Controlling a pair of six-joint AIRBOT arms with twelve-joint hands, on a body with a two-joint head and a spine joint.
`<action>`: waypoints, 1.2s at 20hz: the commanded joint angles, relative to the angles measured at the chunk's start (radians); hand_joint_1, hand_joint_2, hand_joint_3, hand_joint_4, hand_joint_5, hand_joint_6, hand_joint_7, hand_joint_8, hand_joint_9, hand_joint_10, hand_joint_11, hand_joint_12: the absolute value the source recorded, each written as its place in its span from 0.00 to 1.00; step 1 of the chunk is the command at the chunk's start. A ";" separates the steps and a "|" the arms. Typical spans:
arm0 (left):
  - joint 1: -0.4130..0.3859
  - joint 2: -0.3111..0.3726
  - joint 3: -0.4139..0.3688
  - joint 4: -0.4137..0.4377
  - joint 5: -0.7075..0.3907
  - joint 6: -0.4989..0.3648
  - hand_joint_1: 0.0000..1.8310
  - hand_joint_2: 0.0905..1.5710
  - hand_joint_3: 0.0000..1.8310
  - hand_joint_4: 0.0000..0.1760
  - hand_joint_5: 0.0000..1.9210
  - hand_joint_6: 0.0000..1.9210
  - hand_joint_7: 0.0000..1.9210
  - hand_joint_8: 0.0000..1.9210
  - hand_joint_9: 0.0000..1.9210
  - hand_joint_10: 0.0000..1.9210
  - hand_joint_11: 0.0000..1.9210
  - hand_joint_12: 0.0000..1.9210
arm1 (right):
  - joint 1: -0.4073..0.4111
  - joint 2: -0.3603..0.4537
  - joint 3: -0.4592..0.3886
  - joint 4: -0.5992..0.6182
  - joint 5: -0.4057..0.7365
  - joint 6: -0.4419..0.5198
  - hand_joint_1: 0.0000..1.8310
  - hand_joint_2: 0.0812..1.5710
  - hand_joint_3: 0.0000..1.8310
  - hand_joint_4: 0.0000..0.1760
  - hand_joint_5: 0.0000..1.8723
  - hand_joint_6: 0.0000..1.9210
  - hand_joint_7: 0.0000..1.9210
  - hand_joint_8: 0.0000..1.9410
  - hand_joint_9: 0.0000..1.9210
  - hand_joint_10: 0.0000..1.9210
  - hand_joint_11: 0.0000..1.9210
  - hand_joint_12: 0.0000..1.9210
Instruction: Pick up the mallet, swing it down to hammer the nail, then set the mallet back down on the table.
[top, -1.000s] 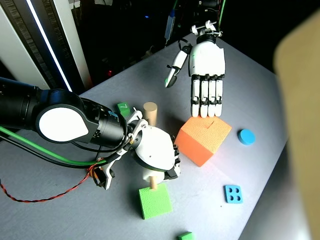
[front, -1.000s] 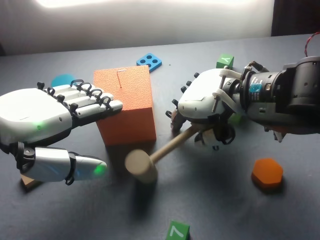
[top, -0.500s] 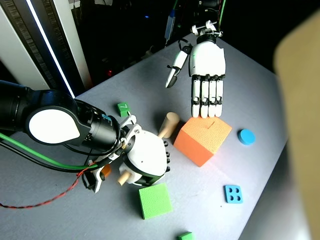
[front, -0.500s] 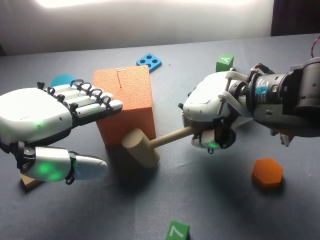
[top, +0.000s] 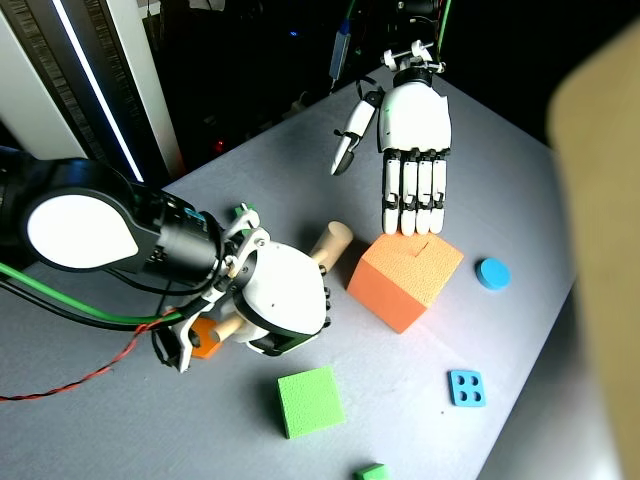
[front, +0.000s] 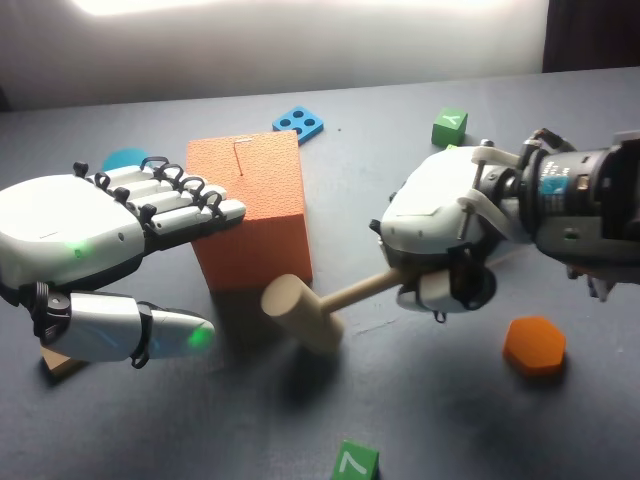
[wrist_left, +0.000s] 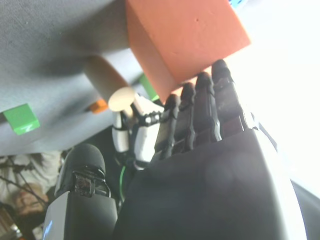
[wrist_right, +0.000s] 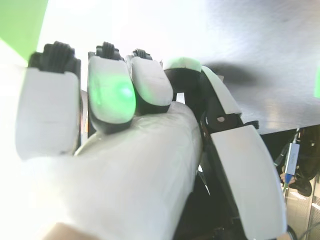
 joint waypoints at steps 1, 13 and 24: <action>-0.003 0.001 -0.002 -0.003 -0.052 -0.003 0.00 0.75 0.00 0.00 0.04 0.00 0.06 0.00 0.06 0.00 0.00 0.14 | 0.018 0.021 -0.016 -0.019 0.040 -0.003 0.42 0.95 0.00 1.00 0.75 1.00 0.85 1.00 0.91 1.00 0.95 1.00; -0.001 0.001 -0.001 0.001 -0.052 -0.003 0.00 0.76 0.00 0.00 0.05 0.00 0.07 0.00 0.07 0.00 0.00 0.15 | 0.169 0.255 -0.204 -0.019 0.130 0.098 0.37 0.96 0.00 1.00 0.70 1.00 0.82 1.00 0.88 1.00 0.92 1.00; 0.003 0.002 -0.002 0.006 -0.052 -0.003 0.00 0.76 0.00 0.00 0.05 0.00 0.07 0.00 0.07 0.00 0.00 0.15 | 0.271 0.200 -0.113 -0.019 0.251 0.077 0.41 0.94 0.00 1.00 0.70 1.00 0.82 1.00 0.89 1.00 0.93 1.00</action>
